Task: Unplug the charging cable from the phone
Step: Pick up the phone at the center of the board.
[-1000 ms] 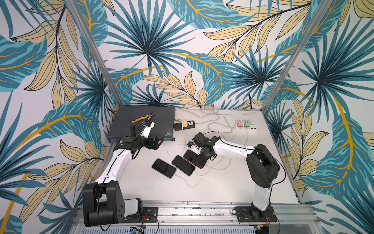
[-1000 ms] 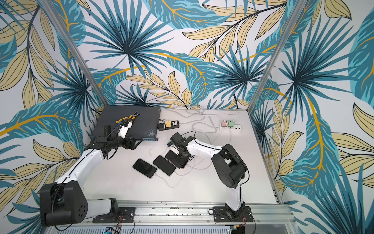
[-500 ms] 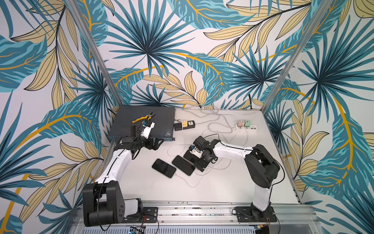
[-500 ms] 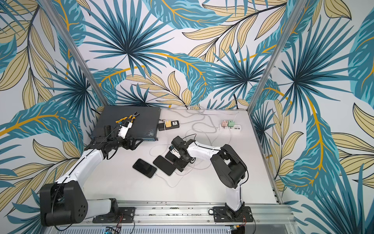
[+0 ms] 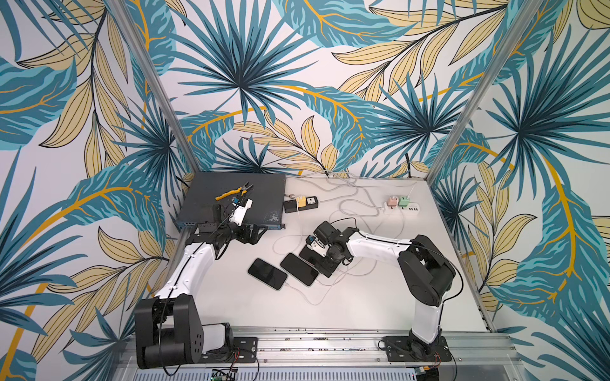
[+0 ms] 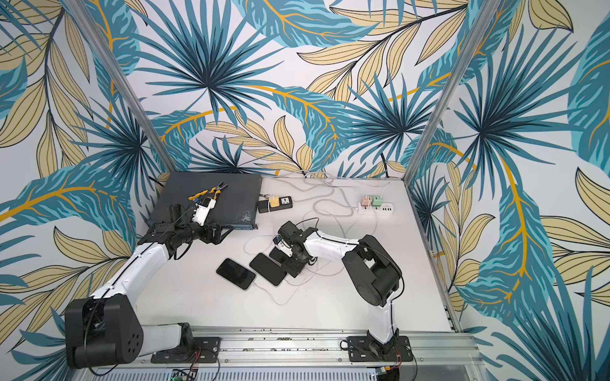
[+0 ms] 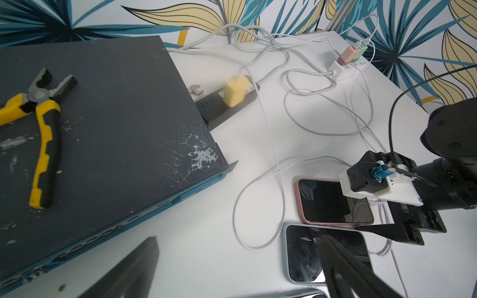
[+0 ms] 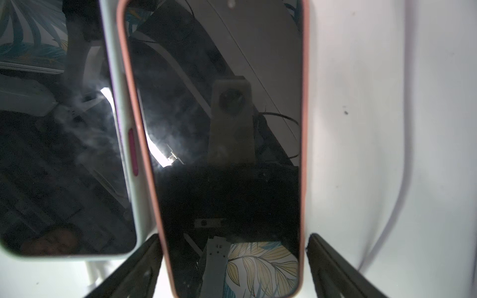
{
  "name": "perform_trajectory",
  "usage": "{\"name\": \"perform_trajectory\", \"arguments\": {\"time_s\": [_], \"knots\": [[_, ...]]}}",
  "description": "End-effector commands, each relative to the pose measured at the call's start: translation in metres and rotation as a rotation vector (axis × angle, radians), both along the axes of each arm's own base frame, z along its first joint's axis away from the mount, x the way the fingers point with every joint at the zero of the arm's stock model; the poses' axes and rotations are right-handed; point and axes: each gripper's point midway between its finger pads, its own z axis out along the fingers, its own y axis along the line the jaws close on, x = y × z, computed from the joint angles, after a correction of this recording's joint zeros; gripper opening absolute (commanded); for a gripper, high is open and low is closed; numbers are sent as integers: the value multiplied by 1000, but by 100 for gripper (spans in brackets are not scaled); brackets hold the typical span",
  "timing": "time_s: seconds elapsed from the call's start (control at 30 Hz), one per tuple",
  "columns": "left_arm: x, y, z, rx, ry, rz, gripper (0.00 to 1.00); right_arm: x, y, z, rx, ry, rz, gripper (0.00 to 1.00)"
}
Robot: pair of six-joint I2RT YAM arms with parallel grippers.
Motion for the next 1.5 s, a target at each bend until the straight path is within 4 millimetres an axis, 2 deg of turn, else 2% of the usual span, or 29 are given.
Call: {"name": "perform_trajectory", "arguments": {"time_s": [0.0,0.1,0.27,0.4,0.53,0.67,0.83,1.07,1.2,1.3,1.37,1.47], "knots": [[-3,0,-1,5,-4,-9,100,-10,-14,-28,-84,40,20,85],[-3,0,0,1,-4,-13,100,-11,-14,-30,-89,51,27,82],[-3,-2,4,-9,-6,-21,100,-7,-10,-25,-71,27,33,69],[-3,-4,9,-24,-11,-29,100,1,-5,-10,-31,-19,43,60],[-5,-11,16,-42,-17,-59,100,11,0,11,33,-55,31,56],[-7,-20,25,-67,-30,-102,100,22,7,38,155,-52,-5,56],[-13,-34,44,-128,-44,-176,100,27,29,82,425,25,-34,56],[-24,-60,71,-261,-42,-285,100,22,62,151,842,182,-53,57],[-26,-69,85,-335,-51,-323,100,15,70,190,1074,271,-38,57],[-29,-77,95,-387,-47,-357,100,2,71,219,1247,331,28,57],[-31,-84,102,-428,-41,-386,100,-6,68,231,1318,348,64,57],[-30,-94,112,-495,-25,-416,100,-12,66,231,1335,359,79,57]]}}
